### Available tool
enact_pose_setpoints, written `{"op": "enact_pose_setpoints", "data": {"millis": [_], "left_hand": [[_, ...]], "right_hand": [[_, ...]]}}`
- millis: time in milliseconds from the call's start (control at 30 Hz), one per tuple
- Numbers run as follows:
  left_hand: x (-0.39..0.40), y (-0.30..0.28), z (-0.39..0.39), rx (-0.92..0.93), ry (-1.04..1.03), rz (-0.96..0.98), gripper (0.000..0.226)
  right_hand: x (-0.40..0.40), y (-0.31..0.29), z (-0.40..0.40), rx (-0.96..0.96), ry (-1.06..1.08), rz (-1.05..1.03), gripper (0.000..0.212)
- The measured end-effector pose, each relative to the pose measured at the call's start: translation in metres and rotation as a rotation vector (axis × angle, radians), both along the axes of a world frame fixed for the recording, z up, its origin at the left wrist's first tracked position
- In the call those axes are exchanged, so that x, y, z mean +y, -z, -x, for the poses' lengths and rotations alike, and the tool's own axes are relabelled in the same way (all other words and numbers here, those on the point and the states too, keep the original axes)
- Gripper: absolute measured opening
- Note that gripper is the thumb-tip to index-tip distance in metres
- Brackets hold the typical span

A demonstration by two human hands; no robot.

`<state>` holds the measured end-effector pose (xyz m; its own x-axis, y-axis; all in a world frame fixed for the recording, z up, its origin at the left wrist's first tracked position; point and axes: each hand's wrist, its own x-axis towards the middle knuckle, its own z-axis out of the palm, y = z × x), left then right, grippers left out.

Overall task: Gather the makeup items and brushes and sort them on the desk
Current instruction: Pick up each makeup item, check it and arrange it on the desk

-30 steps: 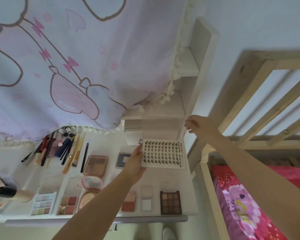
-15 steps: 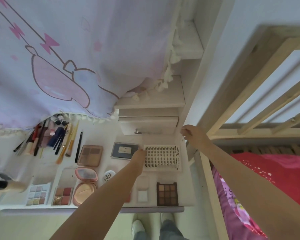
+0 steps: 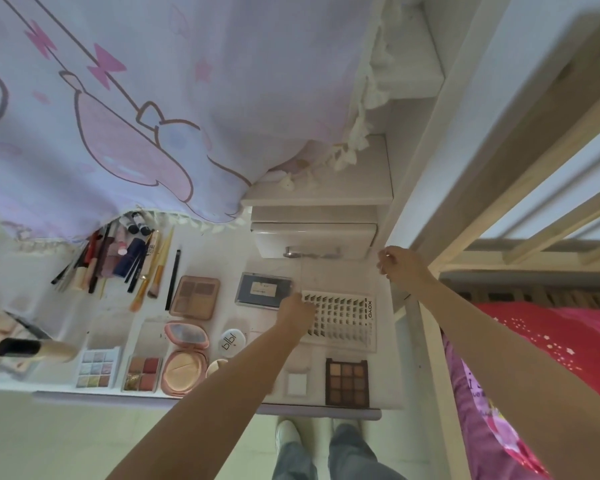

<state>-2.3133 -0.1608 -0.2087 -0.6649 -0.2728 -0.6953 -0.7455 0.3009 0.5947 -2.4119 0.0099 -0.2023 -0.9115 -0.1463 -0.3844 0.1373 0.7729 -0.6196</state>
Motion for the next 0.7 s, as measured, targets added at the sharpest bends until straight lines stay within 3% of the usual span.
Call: {"op": "enact_pose_setpoints", "data": {"millis": [100,233,300,367,500,633,700], "left_hand": [[-0.007,-0.013,-0.002,0.070,0.147,0.155,0.041],[-0.032,-0.024,-0.009,0.202,0.275,0.404,0.035],[-0.053,-0.027,-0.015,0.234,0.326,0.579,0.034],[-0.075,-0.029,-0.023,0.231,0.369,0.740,0.035],[-0.115,-0.028,-0.037,0.264,0.398,0.896,0.033],[-0.148,-0.031,-0.047,0.340,0.481,0.983,0.019],[-0.163,-0.033,-0.048,0.291,0.510,0.916,0.034]], "right_hand": [[-0.002,-0.009,-0.008,0.084,-0.100,-0.086,0.033],[-0.016,-0.023,-0.038,0.603,-0.158,-0.214,0.026],[-0.032,-0.022,-0.050,0.719,-0.316,-0.179,0.024],[-0.058,-0.019,-0.060,0.671,-0.486,-0.128,0.015],[-0.121,-0.001,-0.063,0.283,-0.820,-0.219,0.042],[-0.169,0.017,-0.059,0.244,-0.879,-0.381,0.062],[-0.186,0.023,-0.054,0.215,-0.882,-0.463,0.069]]}}
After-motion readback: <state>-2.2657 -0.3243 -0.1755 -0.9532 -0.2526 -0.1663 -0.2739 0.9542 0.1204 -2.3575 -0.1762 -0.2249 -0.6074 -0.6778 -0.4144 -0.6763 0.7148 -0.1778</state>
